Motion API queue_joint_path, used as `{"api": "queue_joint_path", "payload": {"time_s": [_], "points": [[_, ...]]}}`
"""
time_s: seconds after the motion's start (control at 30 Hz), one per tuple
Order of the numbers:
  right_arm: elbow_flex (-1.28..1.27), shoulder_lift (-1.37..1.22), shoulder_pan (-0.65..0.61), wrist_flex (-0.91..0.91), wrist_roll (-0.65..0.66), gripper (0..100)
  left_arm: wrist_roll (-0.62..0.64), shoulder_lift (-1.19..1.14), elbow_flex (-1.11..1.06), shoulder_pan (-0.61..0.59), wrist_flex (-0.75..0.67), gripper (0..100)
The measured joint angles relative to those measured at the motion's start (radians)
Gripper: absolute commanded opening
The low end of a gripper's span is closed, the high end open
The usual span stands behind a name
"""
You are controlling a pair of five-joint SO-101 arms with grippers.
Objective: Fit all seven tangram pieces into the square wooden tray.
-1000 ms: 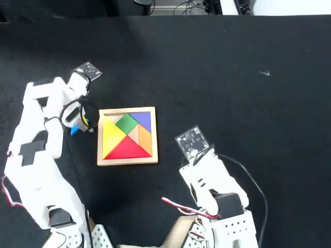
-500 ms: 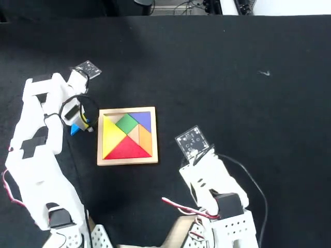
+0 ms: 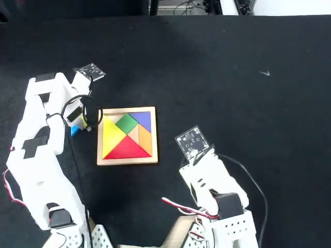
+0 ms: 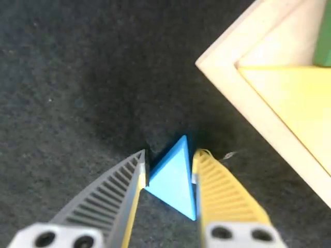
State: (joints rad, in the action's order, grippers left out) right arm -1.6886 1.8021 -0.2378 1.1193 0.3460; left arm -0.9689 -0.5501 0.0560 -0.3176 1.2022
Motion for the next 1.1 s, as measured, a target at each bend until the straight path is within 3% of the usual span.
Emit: {"api": "queue_joint_path", "payload": {"time_s": [0.1,0.5,0.73,0.9,1.1], "points": [[0.0,0.0,0.0,0.0,0.0,2.1,0.0,-0.003,0.029,0.002,0.046,4],[0.0,0.0,0.0,0.0,0.0,2.1,0.008,-0.021,0.143,-0.112,0.117,4],[0.0,0.0,0.0,0.0,0.0,2.1,0.138,-0.014,0.192,-0.129,0.21,4],[0.0,0.0,0.0,0.0,0.0,2.1,0.206,0.075,0.201,-0.129,0.245,4],[0.0,0.0,0.0,0.0,0.0,2.1,0.215,0.239,0.201,-0.129,0.385,4]]}}
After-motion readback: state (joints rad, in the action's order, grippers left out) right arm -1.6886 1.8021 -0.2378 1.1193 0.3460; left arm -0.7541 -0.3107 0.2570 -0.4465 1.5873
